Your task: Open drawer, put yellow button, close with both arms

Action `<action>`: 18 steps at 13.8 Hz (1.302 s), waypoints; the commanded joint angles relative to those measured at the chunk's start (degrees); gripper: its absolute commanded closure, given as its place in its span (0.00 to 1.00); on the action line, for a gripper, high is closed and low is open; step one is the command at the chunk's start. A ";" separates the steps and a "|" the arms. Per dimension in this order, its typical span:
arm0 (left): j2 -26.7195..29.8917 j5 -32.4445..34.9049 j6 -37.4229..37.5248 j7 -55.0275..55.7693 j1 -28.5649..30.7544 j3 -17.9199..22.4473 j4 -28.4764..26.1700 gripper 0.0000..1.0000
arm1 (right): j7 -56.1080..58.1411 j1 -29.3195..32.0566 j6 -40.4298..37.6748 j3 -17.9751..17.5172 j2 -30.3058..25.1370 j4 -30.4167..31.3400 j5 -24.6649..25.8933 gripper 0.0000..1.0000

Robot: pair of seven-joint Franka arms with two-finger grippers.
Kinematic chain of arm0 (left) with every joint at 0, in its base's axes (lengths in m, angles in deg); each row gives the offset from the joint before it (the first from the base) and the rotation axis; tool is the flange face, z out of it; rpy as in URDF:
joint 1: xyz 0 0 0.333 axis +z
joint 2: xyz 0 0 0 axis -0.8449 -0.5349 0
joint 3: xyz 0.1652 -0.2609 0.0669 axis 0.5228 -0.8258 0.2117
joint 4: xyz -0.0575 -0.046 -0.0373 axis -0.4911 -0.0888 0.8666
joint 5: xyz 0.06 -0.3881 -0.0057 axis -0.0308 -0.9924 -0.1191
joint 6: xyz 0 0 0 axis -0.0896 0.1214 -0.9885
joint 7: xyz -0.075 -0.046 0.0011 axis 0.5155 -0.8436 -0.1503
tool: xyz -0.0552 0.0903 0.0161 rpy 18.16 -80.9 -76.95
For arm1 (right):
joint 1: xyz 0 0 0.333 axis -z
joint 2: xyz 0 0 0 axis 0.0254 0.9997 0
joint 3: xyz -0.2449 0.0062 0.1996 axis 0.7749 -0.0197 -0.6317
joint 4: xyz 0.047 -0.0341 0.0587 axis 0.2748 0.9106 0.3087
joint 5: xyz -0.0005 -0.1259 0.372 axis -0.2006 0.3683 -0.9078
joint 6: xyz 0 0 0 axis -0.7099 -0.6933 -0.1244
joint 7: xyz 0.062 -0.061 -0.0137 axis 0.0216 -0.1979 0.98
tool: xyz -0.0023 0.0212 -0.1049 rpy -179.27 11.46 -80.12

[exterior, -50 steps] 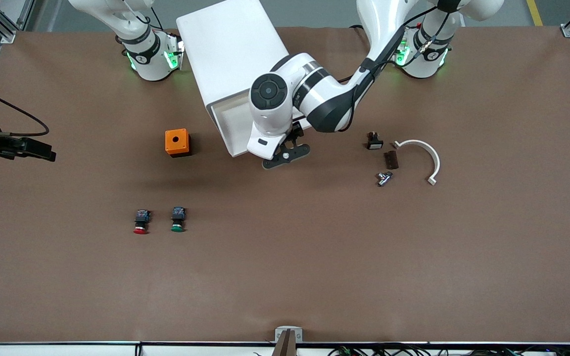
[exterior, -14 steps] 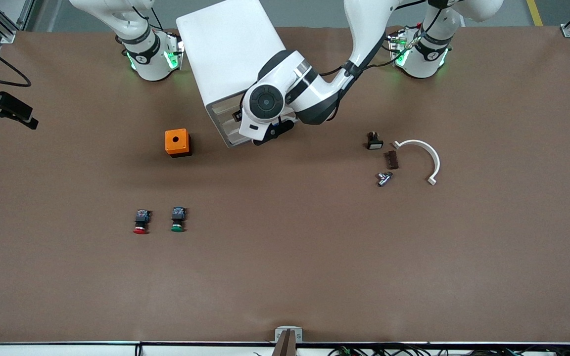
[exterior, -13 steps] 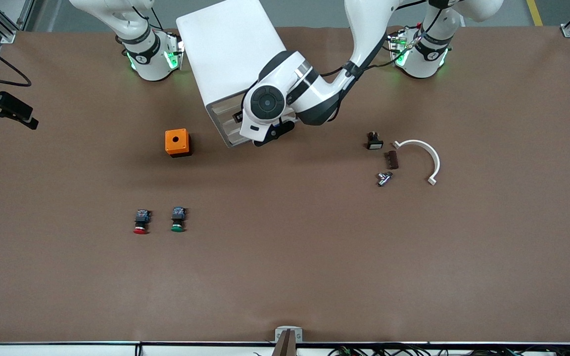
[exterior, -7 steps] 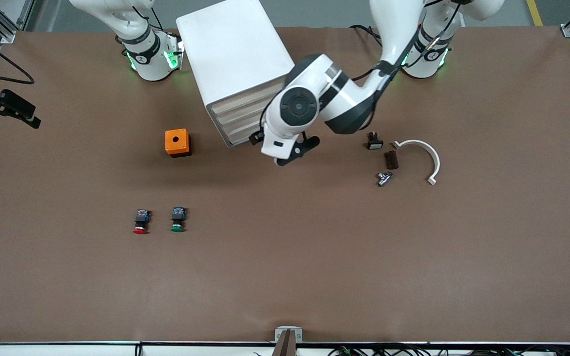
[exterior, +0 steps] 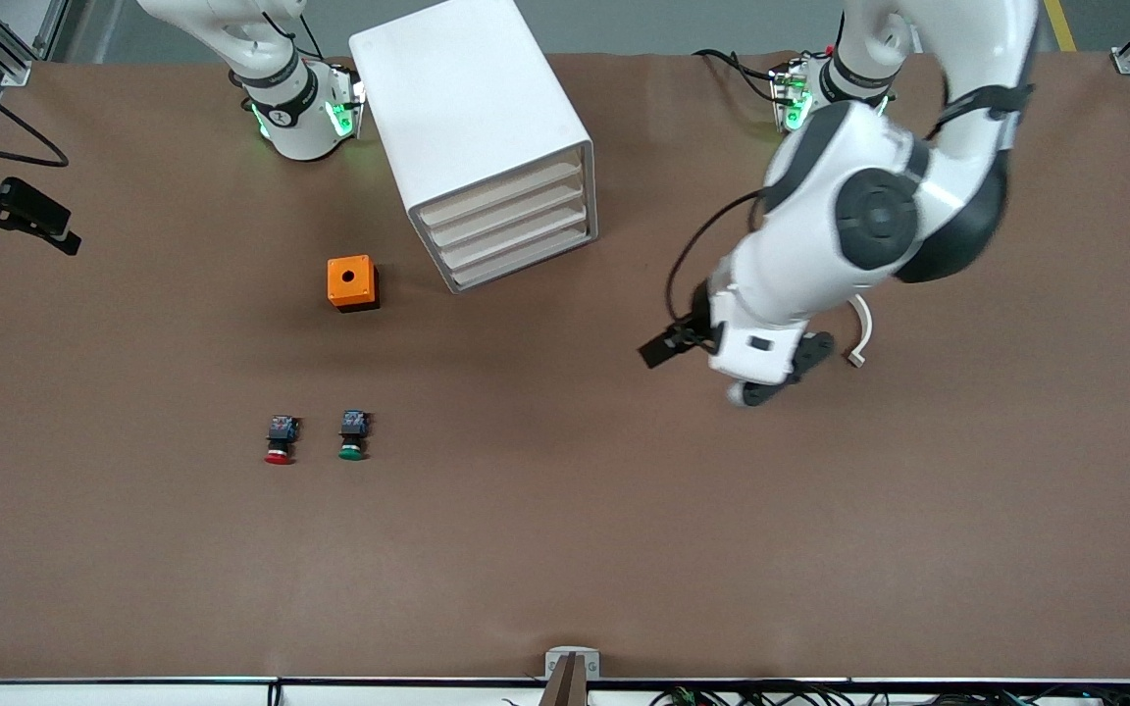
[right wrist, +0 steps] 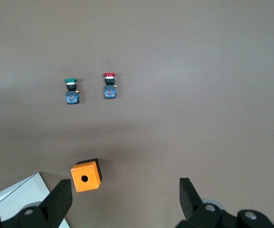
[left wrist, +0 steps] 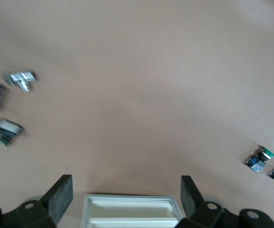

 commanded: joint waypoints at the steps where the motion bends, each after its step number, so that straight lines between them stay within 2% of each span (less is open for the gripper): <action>1: 4.32 1.59 5.53 -9.24 4.55 -0.36 -1.55 0.00 | -0.08 1.01 0.34 -0.63 -1.47 1.22 0.46 0.00; 5: 6.96 8.00 11.96 -18.05 9.03 -0.54 -1.72 0.00 | -0.08 0.92 -0.01 -0.63 -1.47 1.22 0.46 0.00; 11: 11.70 8.10 14.87 -31.41 19.05 -0.80 -2.42 0.00 | 0.01 0.92 -0.27 -0.72 -1.56 1.22 0.46 0.00; 14: 15.65 8.19 14.96 -36.86 20.12 1.56 -5.49 0.00 | 0.01 0.92 -0.18 -0.72 -1.56 1.22 0.46 0.00; 18: 20.23 9.49 13.83 -41.45 20.03 4.30 -12.26 0.00 | 0.01 0.66 -0.27 -0.90 -1.56 1.22 0.46 0.00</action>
